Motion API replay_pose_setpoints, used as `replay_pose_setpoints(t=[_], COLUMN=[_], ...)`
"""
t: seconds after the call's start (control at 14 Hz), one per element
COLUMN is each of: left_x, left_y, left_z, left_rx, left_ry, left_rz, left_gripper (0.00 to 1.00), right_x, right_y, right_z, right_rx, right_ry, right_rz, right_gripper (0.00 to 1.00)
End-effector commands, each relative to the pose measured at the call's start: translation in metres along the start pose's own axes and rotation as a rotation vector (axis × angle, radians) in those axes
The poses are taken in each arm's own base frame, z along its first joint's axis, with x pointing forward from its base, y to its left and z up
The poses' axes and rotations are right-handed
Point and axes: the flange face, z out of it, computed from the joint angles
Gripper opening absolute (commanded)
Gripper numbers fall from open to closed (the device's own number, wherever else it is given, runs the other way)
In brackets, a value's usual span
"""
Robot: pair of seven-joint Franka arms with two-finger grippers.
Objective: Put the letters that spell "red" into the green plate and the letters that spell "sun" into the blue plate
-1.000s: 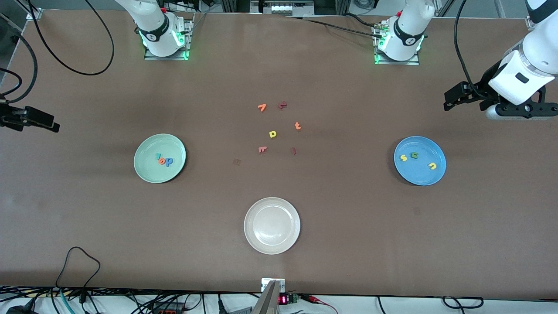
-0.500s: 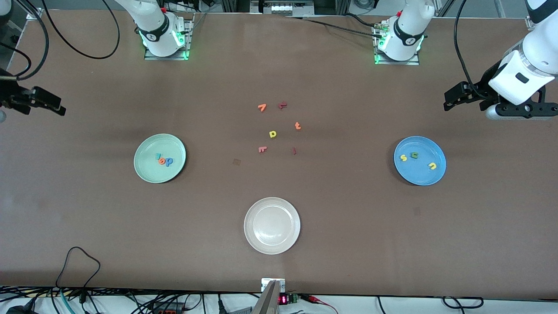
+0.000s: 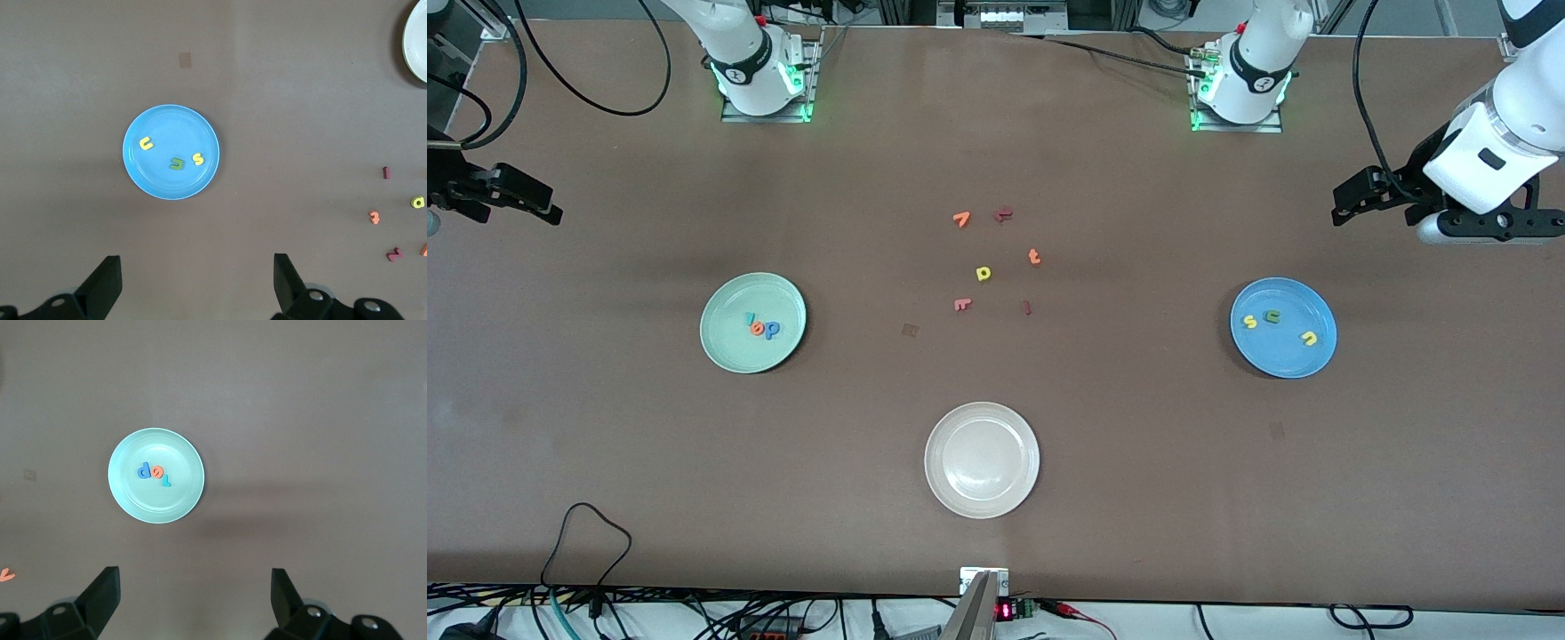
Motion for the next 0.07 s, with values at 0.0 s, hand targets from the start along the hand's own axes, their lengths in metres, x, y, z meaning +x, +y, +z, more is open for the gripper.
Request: replay_pose_setpoints(t=[0.0], left_x=[-0.0016], left_y=[-0.0017], left_z=[-0.0034], left_rx=[-0.008], left_ry=[-0.008], left_rz=[0.014], left_gripper=[1.00], right_x=[-0.0054], right_y=[-0.0012], right_z=[-0.0007], right_rx=[-0.016], right_ry=[-0.005], right_rz=[0.004], right_gripper=[1.00])
